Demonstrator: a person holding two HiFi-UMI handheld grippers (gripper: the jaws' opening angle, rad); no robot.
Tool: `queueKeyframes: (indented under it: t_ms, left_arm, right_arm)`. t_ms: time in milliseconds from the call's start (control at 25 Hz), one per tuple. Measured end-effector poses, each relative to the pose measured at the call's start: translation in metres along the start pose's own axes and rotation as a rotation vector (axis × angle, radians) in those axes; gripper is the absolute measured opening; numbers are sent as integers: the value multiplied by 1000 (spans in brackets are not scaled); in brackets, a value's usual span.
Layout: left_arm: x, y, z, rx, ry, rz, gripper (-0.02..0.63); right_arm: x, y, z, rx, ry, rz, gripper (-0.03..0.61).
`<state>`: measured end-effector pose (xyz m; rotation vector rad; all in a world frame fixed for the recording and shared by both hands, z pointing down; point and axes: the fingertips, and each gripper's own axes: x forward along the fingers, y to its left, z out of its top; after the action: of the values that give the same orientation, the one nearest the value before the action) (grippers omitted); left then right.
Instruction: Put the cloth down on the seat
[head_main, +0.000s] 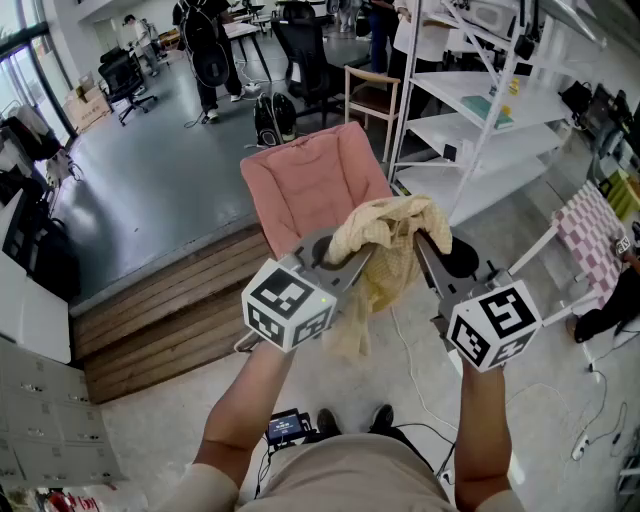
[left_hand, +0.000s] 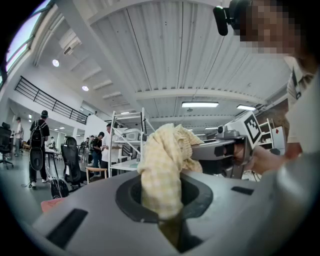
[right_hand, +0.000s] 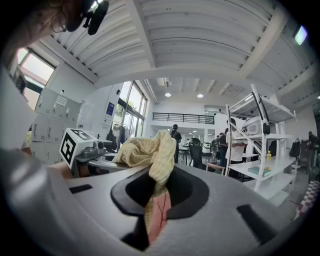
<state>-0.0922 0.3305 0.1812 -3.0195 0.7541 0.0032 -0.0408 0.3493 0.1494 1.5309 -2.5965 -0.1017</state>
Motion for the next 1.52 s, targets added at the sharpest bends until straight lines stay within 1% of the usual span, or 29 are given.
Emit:
queueKeyframes:
  t_ms: [600, 1200, 1320, 1520]
  left_arm:
    - [12, 37, -10, -19, 12, 0, 43]
    - [3, 68, -19, -29, 9, -17, 42]
    - [4, 72, -20, -32, 9, -15, 41]
    - [18, 85, -25, -40, 15, 3, 41]
  right_arm:
    - [39, -12, -8, 13, 15, 1, 37]
    - [73, -6, -12, 22, 13, -30, 37]
    - [76, -8, -14, 39, 7, -28, 38]
    - [91, -23, -19, 85, -6, 8, 40]
